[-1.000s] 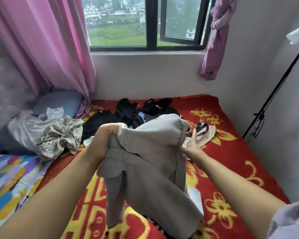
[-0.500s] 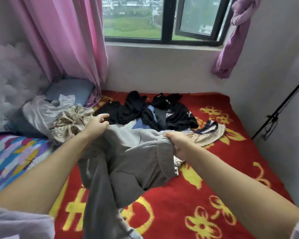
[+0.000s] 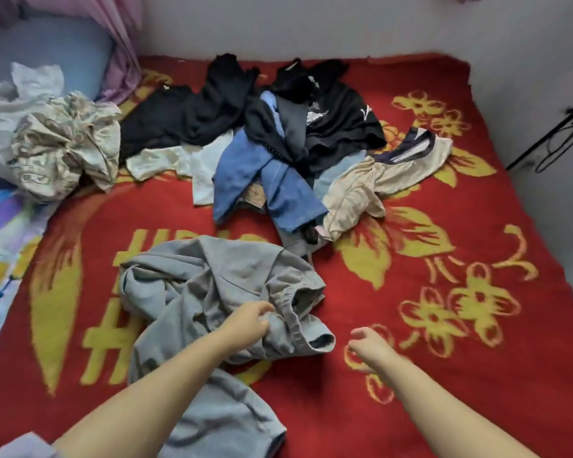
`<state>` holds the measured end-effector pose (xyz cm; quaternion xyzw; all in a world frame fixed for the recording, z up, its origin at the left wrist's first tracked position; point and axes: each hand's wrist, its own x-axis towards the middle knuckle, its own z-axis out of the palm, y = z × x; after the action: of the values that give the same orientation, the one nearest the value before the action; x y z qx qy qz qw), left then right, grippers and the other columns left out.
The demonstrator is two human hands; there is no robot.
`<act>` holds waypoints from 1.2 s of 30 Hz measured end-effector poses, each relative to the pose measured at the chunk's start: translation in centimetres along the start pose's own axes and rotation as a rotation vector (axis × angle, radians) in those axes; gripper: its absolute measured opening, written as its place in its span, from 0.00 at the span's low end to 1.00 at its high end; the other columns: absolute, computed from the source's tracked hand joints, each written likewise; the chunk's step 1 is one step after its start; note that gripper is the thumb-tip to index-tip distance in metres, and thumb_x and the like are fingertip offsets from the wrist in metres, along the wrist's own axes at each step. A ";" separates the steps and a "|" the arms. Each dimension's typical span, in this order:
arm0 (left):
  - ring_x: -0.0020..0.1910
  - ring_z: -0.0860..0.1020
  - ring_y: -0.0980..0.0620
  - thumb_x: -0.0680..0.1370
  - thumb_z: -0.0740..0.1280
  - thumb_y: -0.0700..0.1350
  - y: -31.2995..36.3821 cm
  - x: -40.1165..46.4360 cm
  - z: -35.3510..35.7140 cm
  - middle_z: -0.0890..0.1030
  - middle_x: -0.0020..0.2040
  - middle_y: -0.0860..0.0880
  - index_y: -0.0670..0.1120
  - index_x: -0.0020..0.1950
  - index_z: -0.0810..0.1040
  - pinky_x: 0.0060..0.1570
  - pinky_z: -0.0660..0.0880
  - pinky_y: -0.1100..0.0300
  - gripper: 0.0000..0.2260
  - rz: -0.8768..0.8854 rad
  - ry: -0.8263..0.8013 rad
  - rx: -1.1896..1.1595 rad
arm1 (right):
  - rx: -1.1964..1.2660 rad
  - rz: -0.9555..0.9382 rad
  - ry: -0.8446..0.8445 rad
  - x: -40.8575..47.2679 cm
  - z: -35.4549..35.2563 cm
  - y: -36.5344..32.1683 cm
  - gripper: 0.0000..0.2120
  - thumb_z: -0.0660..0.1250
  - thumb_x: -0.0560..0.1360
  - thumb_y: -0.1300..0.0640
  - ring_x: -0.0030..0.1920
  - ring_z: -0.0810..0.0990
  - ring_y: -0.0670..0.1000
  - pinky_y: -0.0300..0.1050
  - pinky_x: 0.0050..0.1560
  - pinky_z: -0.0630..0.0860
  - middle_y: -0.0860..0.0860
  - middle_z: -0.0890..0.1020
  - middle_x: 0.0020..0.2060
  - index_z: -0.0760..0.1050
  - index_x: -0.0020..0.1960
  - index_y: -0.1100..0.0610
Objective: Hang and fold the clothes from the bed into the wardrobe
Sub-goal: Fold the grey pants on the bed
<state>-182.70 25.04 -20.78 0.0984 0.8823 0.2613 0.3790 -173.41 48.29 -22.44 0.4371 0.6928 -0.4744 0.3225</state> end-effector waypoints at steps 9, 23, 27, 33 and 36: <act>0.65 0.70 0.45 0.79 0.60 0.47 3.1 17.1 2.3 0.73 0.65 0.46 0.47 0.67 0.72 0.59 0.71 0.51 0.17 0.218 0.167 0.355 | 0.321 0.127 -0.109 9.7 7.5 1.5 0.18 0.62 0.78 0.54 0.46 0.81 0.54 0.47 0.36 0.81 0.56 0.78 0.59 0.68 0.66 0.56; 0.46 0.77 0.41 0.72 0.61 0.47 1.8 14.1 -2.4 0.79 0.40 0.44 0.45 0.39 0.72 0.42 0.70 0.53 0.06 0.002 0.367 0.070 | 0.339 0.065 -0.065 9.8 0.8 -2.1 0.20 0.49 0.78 0.70 0.23 0.80 0.53 0.43 0.21 0.77 0.63 0.79 0.51 0.73 0.63 0.62; 0.43 0.77 0.43 0.67 0.60 0.50 0.6 4.7 -10.7 0.78 0.36 0.47 0.44 0.41 0.76 0.46 0.72 0.50 0.11 0.020 0.842 -0.208 | 0.296 -0.300 -0.010 8.1 0.6 -11.6 0.23 0.50 0.77 0.71 0.44 0.80 0.60 0.47 0.30 0.82 0.57 0.75 0.61 0.73 0.67 0.60; 0.31 0.74 0.47 0.68 0.59 0.60 6.9 -10.5 -9.8 0.72 0.28 0.53 0.48 0.37 0.73 0.33 0.69 0.54 0.16 0.316 0.720 0.199 | 0.273 -0.927 -0.173 0.1 0.3 -22.9 0.22 0.53 0.77 0.70 0.41 0.79 0.44 0.38 0.43 0.78 0.52 0.82 0.51 0.79 0.55 0.52; 0.38 0.77 0.49 0.67 0.58 0.69 11.4 -10.4 -1.2 0.75 0.32 0.52 0.49 0.37 0.67 0.35 0.69 0.54 0.23 0.261 0.298 0.096 | 0.372 -0.804 -0.235 1.3 -3.3 -20.7 0.21 0.52 0.78 0.71 0.45 0.80 0.50 0.46 0.47 0.79 0.55 0.81 0.49 0.79 0.52 0.52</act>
<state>-176.64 30.28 -7.56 0.1903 0.9198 0.2774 0.2019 -192.96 48.30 -14.68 0.1274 0.6692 -0.7245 0.1051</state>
